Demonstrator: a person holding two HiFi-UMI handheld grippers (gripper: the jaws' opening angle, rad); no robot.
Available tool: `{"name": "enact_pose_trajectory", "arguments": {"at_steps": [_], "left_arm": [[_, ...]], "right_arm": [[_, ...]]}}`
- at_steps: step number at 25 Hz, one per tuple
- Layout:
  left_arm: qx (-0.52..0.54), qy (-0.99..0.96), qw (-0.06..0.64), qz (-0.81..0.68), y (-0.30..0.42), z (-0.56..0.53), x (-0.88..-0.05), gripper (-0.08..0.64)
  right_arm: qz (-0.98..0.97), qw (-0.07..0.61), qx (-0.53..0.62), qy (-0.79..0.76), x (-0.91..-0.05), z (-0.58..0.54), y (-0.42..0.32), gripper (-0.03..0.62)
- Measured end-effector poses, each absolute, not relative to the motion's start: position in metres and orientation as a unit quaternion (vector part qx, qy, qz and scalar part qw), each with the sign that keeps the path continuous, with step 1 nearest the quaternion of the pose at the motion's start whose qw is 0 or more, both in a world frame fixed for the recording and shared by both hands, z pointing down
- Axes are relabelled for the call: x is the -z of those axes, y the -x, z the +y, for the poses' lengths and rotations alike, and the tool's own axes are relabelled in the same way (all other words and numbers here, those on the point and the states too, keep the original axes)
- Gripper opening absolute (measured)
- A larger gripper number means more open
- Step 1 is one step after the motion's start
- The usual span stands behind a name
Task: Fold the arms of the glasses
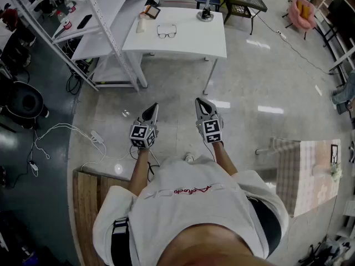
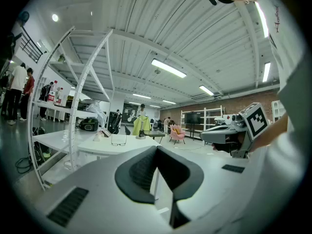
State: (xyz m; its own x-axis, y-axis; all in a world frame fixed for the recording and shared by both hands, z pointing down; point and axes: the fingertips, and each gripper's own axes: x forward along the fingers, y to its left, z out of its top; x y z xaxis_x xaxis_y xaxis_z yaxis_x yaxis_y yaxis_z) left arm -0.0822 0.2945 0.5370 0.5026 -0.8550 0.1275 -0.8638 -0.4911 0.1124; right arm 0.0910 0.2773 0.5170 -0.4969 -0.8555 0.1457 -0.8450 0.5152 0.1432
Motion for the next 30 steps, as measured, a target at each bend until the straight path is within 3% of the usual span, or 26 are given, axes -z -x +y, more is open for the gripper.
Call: {"name": "enact_pose_trajectory", "arguments": {"at_steps": [30], "left_arm": [[-0.052, -0.859, 0.09, -0.501, 0.025, 0.293, -0.547, 0.025]], "right_arm": [[-0.887, 0.103, 0.023, -0.45, -0.531, 0.272, -0.124, 0.017]]}}
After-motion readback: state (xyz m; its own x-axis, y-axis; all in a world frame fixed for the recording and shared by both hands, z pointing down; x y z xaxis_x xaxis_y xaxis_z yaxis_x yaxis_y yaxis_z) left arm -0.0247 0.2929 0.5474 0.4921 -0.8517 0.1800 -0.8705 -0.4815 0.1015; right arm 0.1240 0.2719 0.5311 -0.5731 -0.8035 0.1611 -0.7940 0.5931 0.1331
